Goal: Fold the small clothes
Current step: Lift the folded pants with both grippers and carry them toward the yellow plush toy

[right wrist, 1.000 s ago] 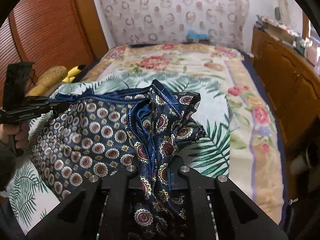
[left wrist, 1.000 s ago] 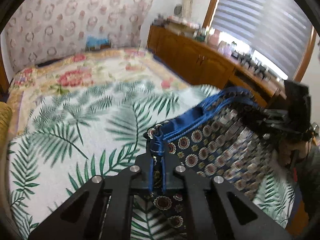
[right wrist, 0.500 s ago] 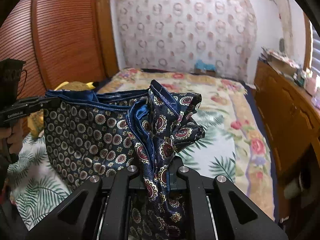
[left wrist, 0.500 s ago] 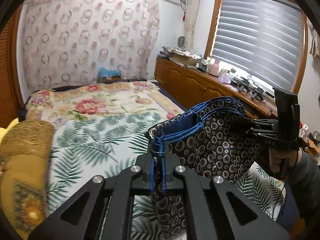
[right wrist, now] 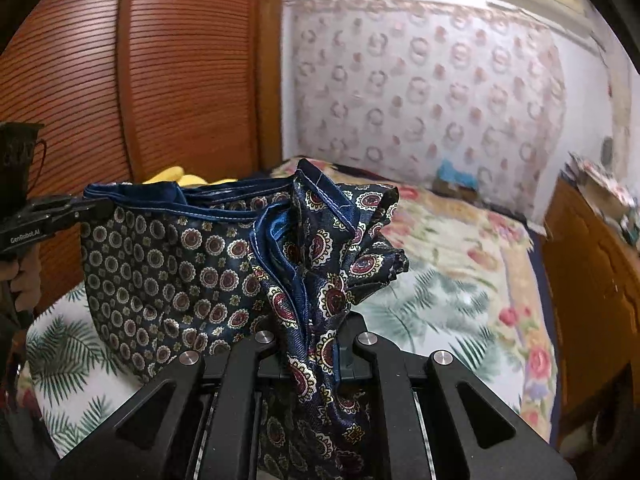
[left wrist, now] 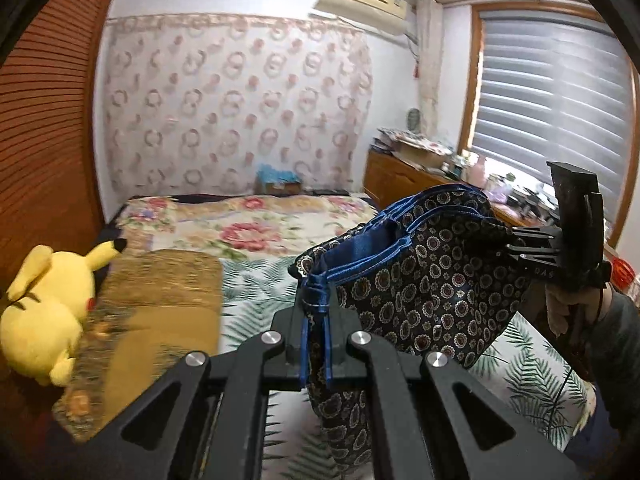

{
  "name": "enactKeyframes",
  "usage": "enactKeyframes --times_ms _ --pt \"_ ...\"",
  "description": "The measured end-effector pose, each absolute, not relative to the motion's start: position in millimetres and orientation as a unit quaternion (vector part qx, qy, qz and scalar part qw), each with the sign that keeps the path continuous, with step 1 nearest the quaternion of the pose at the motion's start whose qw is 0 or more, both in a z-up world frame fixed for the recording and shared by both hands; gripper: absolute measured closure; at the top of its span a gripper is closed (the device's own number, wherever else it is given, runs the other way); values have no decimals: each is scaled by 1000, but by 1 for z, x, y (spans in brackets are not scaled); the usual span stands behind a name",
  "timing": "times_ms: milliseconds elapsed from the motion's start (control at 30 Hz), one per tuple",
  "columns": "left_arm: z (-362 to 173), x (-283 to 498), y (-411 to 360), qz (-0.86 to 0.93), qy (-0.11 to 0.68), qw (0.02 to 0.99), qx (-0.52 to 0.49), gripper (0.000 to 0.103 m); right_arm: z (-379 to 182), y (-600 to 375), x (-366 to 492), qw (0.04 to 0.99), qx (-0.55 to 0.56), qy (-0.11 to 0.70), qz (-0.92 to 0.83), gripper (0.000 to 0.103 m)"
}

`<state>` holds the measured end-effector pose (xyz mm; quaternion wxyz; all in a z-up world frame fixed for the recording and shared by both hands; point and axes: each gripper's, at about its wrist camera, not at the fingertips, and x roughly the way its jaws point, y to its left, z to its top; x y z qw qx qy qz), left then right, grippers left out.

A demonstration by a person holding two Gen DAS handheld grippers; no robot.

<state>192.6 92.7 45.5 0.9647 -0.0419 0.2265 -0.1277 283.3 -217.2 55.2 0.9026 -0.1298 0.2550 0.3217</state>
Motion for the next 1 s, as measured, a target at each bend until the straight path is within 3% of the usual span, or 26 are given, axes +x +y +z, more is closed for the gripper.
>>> enactKeyframes --times_ms 567,1000 --pt "15 163 212 -4 203 974 -96 101 95 -40 317 855 -258 190 408 95" --pt "-42 153 247 54 249 957 -139 101 57 94 358 793 -346 193 464 95"
